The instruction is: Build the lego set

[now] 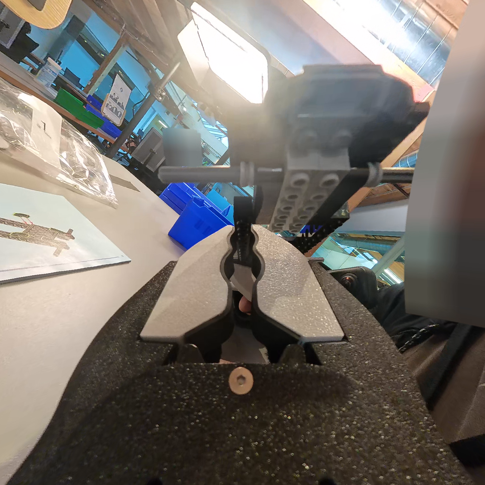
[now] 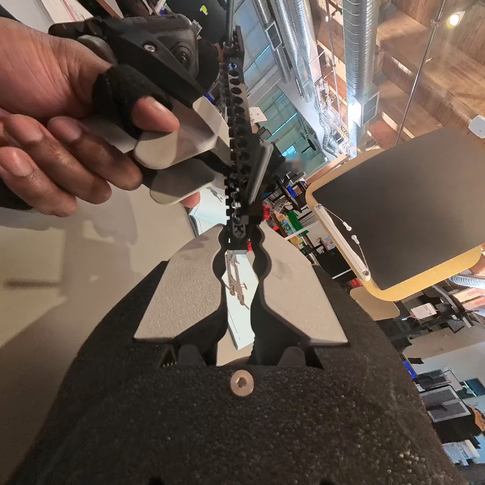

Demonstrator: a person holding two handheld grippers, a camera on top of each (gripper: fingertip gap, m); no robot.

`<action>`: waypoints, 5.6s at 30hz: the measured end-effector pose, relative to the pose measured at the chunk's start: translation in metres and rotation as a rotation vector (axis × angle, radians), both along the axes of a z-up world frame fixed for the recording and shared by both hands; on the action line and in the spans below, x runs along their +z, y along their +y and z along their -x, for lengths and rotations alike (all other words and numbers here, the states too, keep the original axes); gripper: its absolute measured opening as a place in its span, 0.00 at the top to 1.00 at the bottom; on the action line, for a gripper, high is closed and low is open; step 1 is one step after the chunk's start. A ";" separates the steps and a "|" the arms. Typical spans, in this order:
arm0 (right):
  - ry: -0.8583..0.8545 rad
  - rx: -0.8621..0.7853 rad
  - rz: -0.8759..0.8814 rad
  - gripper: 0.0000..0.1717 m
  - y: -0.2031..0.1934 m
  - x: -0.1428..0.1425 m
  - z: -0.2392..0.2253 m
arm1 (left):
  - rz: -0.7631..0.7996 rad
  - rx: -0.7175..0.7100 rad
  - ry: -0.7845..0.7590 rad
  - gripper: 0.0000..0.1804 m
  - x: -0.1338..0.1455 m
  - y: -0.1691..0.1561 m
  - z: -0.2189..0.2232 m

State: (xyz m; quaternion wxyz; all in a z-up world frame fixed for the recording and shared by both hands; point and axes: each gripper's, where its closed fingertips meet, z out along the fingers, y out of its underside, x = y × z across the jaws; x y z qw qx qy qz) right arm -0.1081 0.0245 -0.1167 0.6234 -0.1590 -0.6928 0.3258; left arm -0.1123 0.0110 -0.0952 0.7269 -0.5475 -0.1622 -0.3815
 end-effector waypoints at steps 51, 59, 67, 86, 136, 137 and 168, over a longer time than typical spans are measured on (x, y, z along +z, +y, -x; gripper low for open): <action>-0.044 0.054 0.208 0.85 -0.004 0.010 -0.001 | -0.044 -0.036 -0.264 0.96 -0.004 -0.003 0.009; -0.022 0.076 0.198 0.85 -0.004 0.010 -0.005 | -0.059 -0.061 -0.280 0.96 -0.003 -0.006 0.009; 0.007 0.107 0.133 0.90 -0.008 0.010 -0.010 | -0.059 -0.056 -0.258 0.95 -0.001 -0.005 0.007; 0.036 0.088 0.087 0.79 -0.008 0.010 -0.010 | -0.031 -0.089 -0.243 0.96 -0.003 -0.005 0.006; 0.017 0.049 -0.006 0.88 -0.003 -0.007 -0.017 | 0.141 -0.068 -0.319 0.96 -0.026 -0.007 0.019; -0.001 0.051 -0.003 0.85 -0.002 -0.009 -0.018 | 0.150 -0.071 -0.313 0.96 -0.027 -0.008 0.018; 0.143 0.161 -0.123 0.91 -0.023 -0.006 -0.044 | 0.344 -0.307 0.280 0.96 -0.044 -0.009 -0.025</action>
